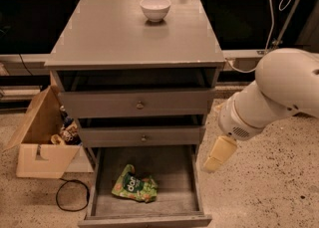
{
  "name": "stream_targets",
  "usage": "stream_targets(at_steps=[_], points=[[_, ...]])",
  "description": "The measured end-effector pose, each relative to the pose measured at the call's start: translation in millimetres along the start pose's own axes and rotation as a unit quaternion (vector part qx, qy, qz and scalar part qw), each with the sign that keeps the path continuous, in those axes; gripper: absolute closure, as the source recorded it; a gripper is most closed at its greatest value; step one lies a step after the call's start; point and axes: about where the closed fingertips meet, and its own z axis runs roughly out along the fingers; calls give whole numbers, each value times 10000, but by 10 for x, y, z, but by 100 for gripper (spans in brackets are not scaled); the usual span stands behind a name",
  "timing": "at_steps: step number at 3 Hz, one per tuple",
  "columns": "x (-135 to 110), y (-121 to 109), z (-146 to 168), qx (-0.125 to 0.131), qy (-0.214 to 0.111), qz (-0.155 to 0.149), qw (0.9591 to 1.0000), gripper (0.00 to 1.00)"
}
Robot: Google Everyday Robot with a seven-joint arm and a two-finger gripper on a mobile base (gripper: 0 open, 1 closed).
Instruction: Pick green rice chip bag from bottom drawer and place on counter
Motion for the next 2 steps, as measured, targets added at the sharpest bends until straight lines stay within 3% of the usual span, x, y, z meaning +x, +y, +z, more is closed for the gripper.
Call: stream_targets(at_steps=[1, 2], points=[[75, 70, 217, -154, 57, 1, 9999, 0], [253, 225, 938, -337, 246, -29, 9991, 0]])
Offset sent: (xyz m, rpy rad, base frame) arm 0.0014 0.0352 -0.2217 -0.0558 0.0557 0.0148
